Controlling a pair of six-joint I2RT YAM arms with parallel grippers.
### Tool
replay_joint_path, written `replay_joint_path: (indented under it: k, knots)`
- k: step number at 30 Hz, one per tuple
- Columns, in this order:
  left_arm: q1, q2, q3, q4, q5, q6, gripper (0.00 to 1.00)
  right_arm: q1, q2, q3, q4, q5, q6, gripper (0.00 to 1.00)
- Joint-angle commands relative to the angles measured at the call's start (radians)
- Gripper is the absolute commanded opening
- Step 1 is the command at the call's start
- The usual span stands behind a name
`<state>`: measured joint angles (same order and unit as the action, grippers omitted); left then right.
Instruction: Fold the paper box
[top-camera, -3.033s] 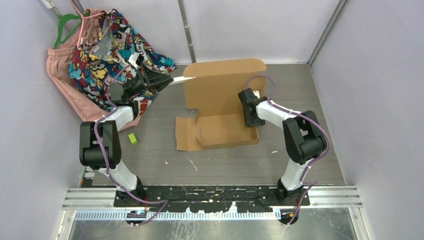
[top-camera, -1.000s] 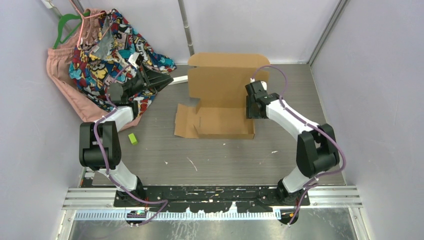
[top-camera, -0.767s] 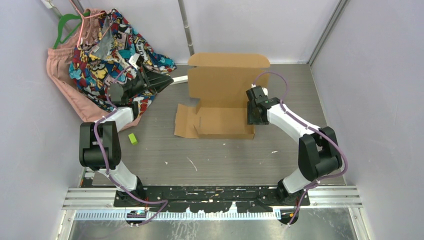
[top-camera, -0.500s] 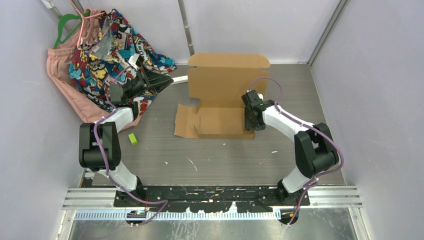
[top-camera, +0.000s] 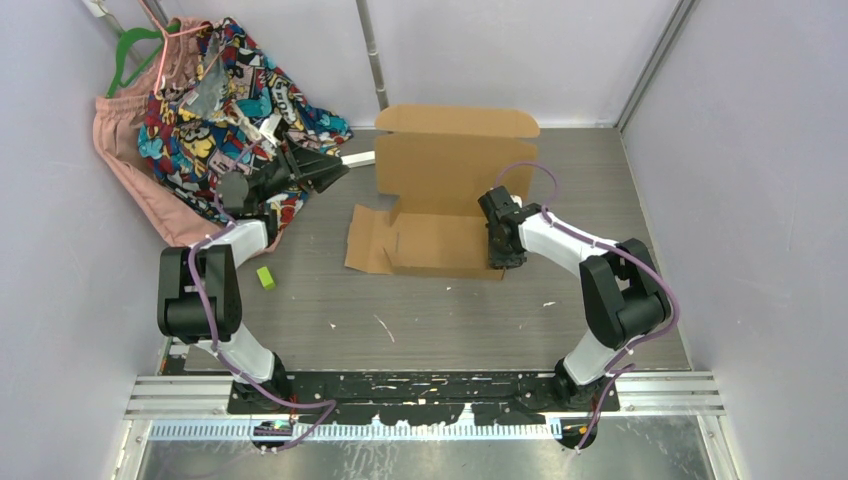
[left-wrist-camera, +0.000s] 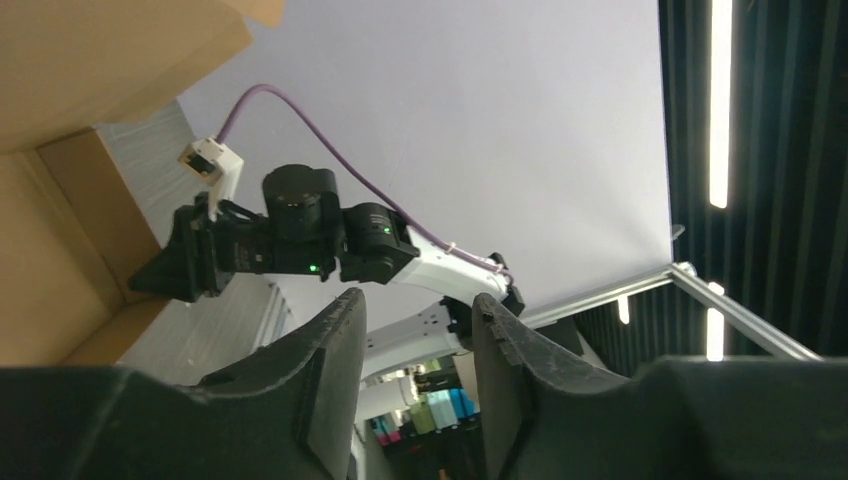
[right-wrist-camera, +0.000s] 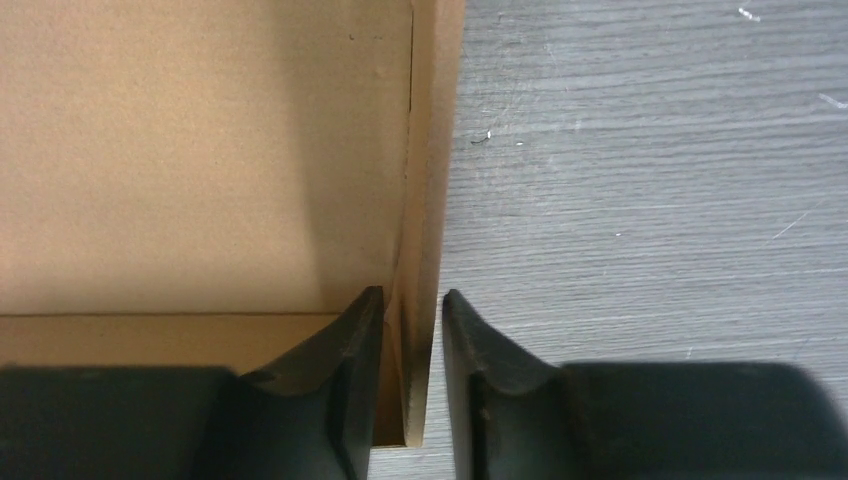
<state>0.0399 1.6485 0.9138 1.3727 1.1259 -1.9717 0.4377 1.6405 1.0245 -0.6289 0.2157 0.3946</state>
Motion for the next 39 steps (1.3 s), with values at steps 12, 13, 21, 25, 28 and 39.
replay_joint_path:
  k: [12, 13, 21, 25, 28, 39]
  knots:
    - [0.019, 0.030, -0.092, 0.027, -0.039, 0.126, 0.65, 0.000, -0.073, 0.062, 0.052, -0.038, -0.029, 1.00]
    - [0.021, 0.024, -0.092, 0.008, -0.040, 0.144, 0.76, -0.001, -0.098, 0.057, 0.061, -0.023, -0.027, 1.00]
    - [0.019, -0.204, 0.022, -0.847, -0.072, 0.699, 0.92, -0.057, -0.243, 0.073, 0.068, 0.087, 0.094, 1.00]
    - [0.018, -0.287, 0.128, -1.392, -0.201, 1.067, 1.00, -0.128, -0.196, 0.081, 0.058, -0.141, 0.015, 1.00]
    - [0.024, -0.240, 0.079, -1.274, -0.164, 0.985, 1.00, -0.133, -0.163, 0.069, 0.076, -0.151, 0.014, 0.99]
    - [0.022, -0.151, -0.020, -1.405, -0.444, 1.167, 1.00, -0.130, -0.045, 0.098, 0.097, -0.107, 0.027, 0.67]
